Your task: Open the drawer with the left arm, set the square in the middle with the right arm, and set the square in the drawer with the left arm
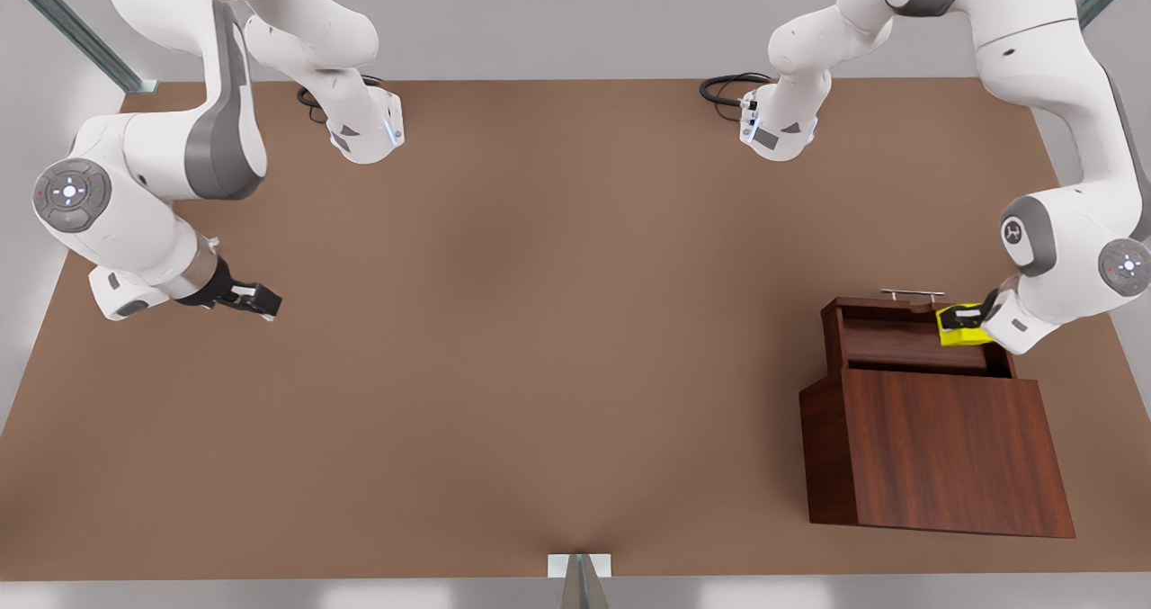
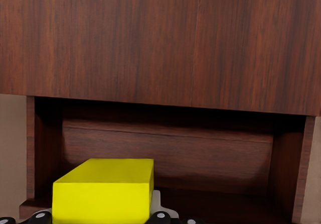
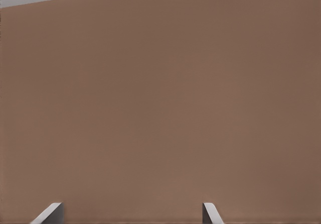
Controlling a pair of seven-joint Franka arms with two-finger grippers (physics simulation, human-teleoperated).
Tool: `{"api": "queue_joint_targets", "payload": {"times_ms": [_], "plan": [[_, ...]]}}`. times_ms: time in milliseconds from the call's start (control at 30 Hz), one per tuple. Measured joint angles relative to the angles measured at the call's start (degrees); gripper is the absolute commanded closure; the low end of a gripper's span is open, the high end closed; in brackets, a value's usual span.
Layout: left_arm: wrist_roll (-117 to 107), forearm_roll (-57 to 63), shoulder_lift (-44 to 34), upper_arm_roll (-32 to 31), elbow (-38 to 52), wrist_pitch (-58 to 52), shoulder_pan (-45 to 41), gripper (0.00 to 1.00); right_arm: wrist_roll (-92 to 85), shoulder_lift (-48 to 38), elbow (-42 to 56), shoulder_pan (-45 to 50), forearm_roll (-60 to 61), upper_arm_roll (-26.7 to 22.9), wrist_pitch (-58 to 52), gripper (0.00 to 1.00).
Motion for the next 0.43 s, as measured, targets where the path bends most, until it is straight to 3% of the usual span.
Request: {"api": "queue_joint_targets", "payload": {"times_ms": [200,267,333,433], "plan": [[-0.6,-0.4,-1.6,0.0,1.2,-1.2,0.3,0.0,0.0,0.0,0.0,0.0,0.3,0.0,-0.4,0.0],[-0.8,-0.3,-4.4,-1.0,11.2,-19.7,-5.8,0.0,0.0,0.0,0.0,0.0,0.3,0.0,-0.2,0.0],[-1.3,-0.3,-4.2,-0.4,19.1,-28.6,-13.6,0.0,0.0,0.2,-0.1,0.1,0.4,0.0,-0.1,0.0],[-1.2,-0.2,-3.9,-0.5,20.1,-29.4,-14.0,0.0,0.2,0.0,-0.1,0.0,0.4,0.0,-0.3,0.0]]}}
